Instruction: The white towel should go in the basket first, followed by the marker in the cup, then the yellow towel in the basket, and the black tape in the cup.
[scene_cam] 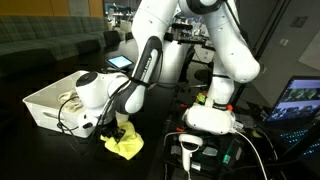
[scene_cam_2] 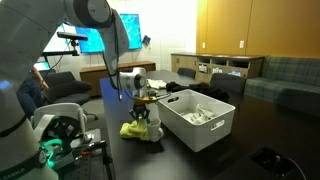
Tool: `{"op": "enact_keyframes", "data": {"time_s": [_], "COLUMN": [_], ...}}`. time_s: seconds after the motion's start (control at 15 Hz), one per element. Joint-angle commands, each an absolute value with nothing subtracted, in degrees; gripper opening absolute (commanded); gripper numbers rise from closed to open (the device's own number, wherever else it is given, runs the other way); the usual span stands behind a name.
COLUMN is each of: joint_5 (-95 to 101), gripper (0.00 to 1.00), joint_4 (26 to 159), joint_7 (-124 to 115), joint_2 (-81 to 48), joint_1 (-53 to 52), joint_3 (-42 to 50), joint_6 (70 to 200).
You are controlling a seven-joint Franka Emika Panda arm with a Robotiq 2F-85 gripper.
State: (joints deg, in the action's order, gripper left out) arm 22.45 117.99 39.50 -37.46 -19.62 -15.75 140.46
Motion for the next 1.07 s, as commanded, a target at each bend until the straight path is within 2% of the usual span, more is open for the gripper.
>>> {"op": "enact_keyframes", "data": {"time_s": [0.0,0.6,1.0], "joint_5": [27.2,28.8,29.0], "gripper": [0.04,0.04,0.04], "joint_4": [127.7,146.4,151.5], "joint_7": [32.5,23.6,20.7], "joint_2": [-26.4,-2.5,9.8], "joint_1": [-20.2,-14.7,-11.5], "joint_3": [-14.1,-13.8,-11.6], "joint_6": [143.5,150.1,149.4]}}
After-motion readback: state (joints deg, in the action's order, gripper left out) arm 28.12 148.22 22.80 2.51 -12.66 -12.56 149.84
